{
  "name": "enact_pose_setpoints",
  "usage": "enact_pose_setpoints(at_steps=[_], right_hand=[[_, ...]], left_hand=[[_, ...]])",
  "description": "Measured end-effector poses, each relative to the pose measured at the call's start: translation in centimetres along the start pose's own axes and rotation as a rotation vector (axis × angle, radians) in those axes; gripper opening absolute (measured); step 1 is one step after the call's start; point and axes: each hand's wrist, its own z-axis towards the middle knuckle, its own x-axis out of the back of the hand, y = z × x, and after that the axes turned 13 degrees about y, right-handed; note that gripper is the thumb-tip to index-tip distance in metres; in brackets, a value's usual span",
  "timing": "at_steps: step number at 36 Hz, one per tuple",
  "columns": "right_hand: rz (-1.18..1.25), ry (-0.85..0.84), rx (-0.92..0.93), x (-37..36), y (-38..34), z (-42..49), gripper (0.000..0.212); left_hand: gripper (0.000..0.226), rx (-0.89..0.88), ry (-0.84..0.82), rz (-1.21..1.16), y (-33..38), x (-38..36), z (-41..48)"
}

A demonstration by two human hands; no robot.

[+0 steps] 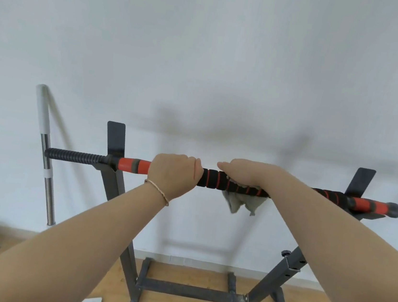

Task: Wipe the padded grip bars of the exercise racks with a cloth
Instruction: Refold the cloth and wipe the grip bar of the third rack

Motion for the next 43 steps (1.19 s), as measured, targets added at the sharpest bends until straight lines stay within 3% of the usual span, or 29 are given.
enact_pose_setpoints(at_steps=[2,4,6,8,10,11,13,14,16,17,19,21,22,24,26,29,31,34,37,39,41,43], right_hand=[[0.012,-0.050,-0.002,0.4,-0.4,0.0,0.045],[0.052,-0.024,-0.017,0.2,-0.5,0.0,0.043],[0.051,0.118,0.004,-0.5,-0.4,-0.1,0.048],[-0.100,0.302,0.115,-1.5,0.0,-0.5,0.037],[-0.350,0.493,0.266,-2.5,0.6,-1.6,0.010],[-0.486,0.593,0.321,-3.4,0.8,-2.2,0.016],[-0.472,0.773,0.333,-4.8,0.7,-4.0,0.013],[-0.496,0.889,0.374,-5.5,1.0,-4.3,0.008],[-0.480,1.019,0.384,-6.4,1.8,-4.1,0.040],[-0.518,1.054,0.391,-6.4,1.8,-4.0,0.039],[-0.622,0.979,0.379,-5.9,1.6,-3.9,0.010],[-0.656,0.814,0.351,-4.7,1.1,-3.2,0.013],[-0.634,0.699,0.348,-4.1,0.8,-3.0,0.012],[-0.508,0.521,0.273,-2.9,0.4,-1.6,0.004],[-0.215,0.258,0.077,-1.1,-0.3,-0.9,0.023],[-0.015,0.034,-0.027,0.2,-0.8,-0.5,0.025],[-0.013,0.108,-0.011,0.0,-0.8,-0.4,0.030],[-0.017,0.482,0.102,-1.0,-0.4,-0.8,0.048],[0.076,0.794,0.203,-2.3,-0.1,-2.8,0.045],[0.203,0.813,0.241,-3.0,-0.4,-3.8,0.042],[0.313,0.668,0.217,-3.2,-0.8,-4.4,0.044],[0.207,0.584,0.236,-3.0,-0.5,-4.4,0.039]], left_hand=[[0.026,0.008,0.189,0.001,0.2,-0.3,-0.7],[0.027,0.001,0.180,0.018,0.5,-0.3,-1.0],[0.029,-0.006,0.011,0.050,0.5,-0.1,-0.4],[0.021,-0.029,-0.230,0.023,-0.1,0.1,0.6],[0.011,0.142,-0.521,-0.219,-1.3,0.5,2.5],[0.025,0.295,-0.679,-0.382,-1.8,1.1,3.5],[0.049,0.494,-0.910,-0.646,-2.1,1.7,4.7],[0.052,0.519,-0.957,-0.694,-2.0,1.6,5.0],[0.048,0.512,-0.916,-0.633,-1.5,1.2,4.7],[0.043,0.459,-0.843,-0.544,-1.2,0.9,4.3],[0.022,0.203,-0.625,-0.294,-1.1,0.1,3.5],[0.006,0.001,-0.479,-0.119,-1.1,-0.2,2.7],[0.014,-0.037,-0.438,-0.065,-1.0,-0.4,2.3],[0.024,0.003,-0.316,-0.023,-0.7,-0.6,1.6],[0.039,0.068,-0.176,-0.038,-0.1,-0.6,0.6],[0.034,0.037,0.045,-0.030,0.5,-0.3,-0.6],[0.029,0.034,0.058,-0.011,0.7,0.0,-0.7],[0.023,0.034,-0.118,0.095,0.9,-0.2,-0.3],[0.021,0.016,-0.241,0.019,-0.2,-0.3,1.1],[0.022,0.007,-0.313,-0.062,-1.5,-0.2,2.1],[0.018,0.034,-0.432,-0.101,-2.8,0.1,2.5],[0.009,0.080,-0.558,-0.120,-3.6,0.2,2.4]])
